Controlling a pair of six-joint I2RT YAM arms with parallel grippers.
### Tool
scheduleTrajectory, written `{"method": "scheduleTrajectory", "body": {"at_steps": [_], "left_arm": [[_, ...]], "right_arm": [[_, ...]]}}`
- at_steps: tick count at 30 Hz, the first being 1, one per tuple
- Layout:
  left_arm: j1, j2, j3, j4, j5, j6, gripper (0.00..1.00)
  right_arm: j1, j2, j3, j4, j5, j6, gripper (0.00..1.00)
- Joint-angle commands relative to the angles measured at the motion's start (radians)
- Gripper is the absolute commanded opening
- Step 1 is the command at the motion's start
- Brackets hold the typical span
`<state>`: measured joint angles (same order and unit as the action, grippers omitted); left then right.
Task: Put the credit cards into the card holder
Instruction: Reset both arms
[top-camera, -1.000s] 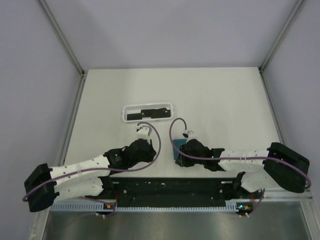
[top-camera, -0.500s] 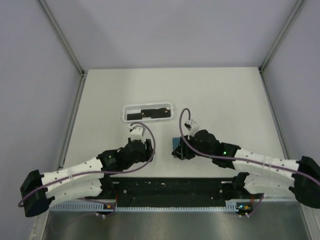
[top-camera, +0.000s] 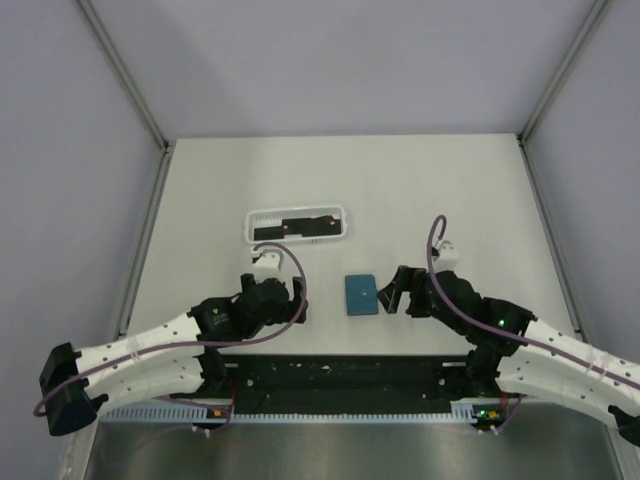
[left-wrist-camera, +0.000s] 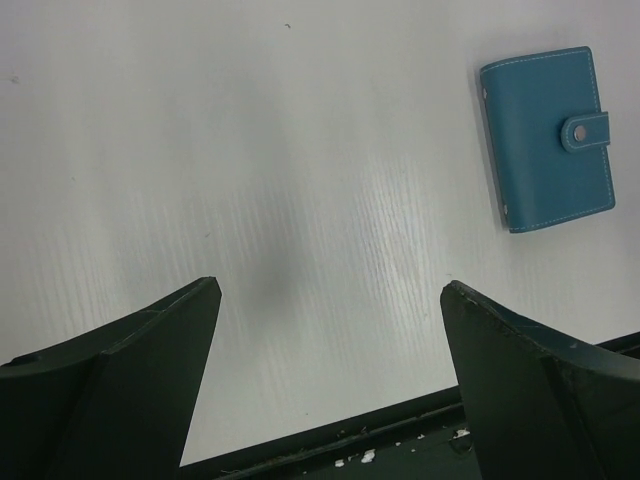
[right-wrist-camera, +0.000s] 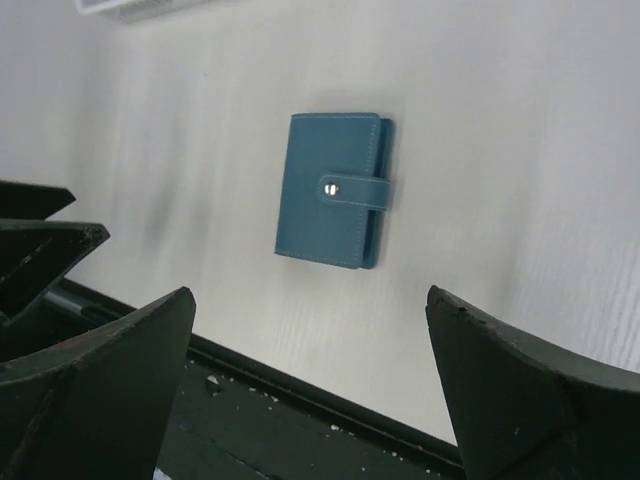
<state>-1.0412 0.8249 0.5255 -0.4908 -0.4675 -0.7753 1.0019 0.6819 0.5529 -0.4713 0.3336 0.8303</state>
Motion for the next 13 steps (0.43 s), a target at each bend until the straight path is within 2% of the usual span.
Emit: {"method": "scheduleTrajectory", "body": {"at_steps": [1,7,13], "left_arm": [[0.003,-0.009,0.044,-0.058,-0.037,-0.019,0.99],[0.003,-0.073,0.015,-0.057,-0.048,-0.013,0.99],[0.006,-0.119,0.030,-0.085,-0.056,0.007,0.99]], "right_arm": [[-0.014,-0.105,-0.033,-0.139,0.142,0.125,0.99],[-0.016,-0.188,-0.065,-0.173,0.186,0.141,0.99],[-0.016,-0.191,-0.058,-0.170,0.202,0.136,0.99]]}}
